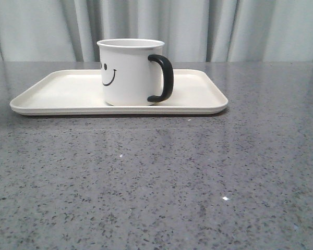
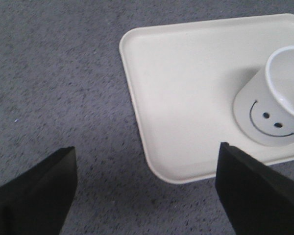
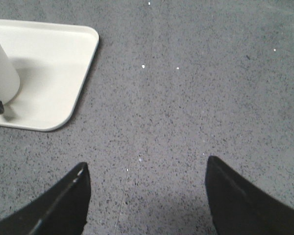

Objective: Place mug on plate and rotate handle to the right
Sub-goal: 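Raise the left gripper away from the mug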

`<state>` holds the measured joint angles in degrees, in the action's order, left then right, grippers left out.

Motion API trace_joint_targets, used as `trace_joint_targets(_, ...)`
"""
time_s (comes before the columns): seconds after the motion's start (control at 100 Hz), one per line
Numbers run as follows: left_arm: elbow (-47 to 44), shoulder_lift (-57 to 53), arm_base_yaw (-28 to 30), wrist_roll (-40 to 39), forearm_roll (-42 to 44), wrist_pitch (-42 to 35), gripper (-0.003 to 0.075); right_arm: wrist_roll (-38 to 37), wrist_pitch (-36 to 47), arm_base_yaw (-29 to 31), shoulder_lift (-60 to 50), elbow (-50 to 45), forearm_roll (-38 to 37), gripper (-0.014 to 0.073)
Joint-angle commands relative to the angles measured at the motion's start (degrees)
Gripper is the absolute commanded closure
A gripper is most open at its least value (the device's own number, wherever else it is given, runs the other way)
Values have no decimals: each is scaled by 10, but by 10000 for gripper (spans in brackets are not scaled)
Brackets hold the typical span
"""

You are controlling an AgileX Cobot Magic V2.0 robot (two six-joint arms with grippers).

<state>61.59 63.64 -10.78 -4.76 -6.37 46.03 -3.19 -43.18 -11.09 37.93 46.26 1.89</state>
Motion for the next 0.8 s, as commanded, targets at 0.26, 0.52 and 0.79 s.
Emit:
trace_joint_targets(0.26,-119,-141,38,-2,-3,-65,155,79,122,-62,69,55,156,106)
trace_joint_targets(0.52,-126,-140,38,-2,-3,-66,155,92,140,-134,257,191,156,106)
trace_joint_targets(0.79,-126,-137,38,-2,-3,-67,155,92,47,-160,480,392,155,106)
